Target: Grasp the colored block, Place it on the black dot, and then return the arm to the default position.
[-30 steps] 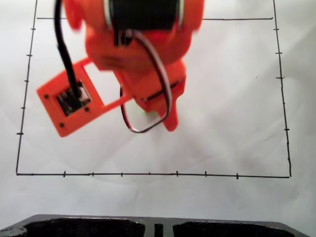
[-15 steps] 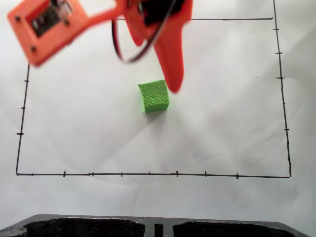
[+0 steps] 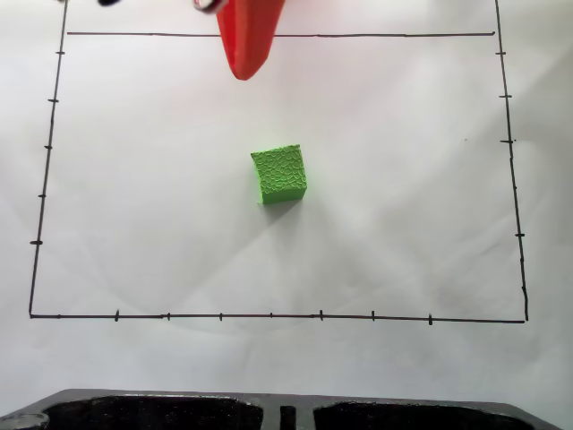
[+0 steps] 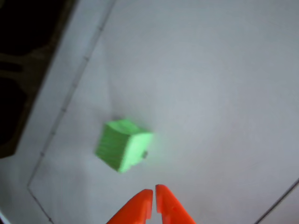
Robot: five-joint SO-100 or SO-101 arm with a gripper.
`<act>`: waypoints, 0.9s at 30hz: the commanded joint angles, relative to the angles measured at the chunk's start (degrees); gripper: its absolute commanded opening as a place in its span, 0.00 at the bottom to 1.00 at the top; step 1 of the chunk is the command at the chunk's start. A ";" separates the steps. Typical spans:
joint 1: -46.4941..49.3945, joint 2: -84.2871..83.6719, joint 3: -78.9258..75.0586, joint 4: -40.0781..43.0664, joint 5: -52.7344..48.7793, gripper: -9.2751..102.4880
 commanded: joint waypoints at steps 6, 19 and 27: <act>0.62 10.81 10.28 -2.81 6.15 0.08; 1.05 15.29 17.40 -11.16 15.29 0.08; 2.20 15.38 17.40 -11.16 16.70 0.08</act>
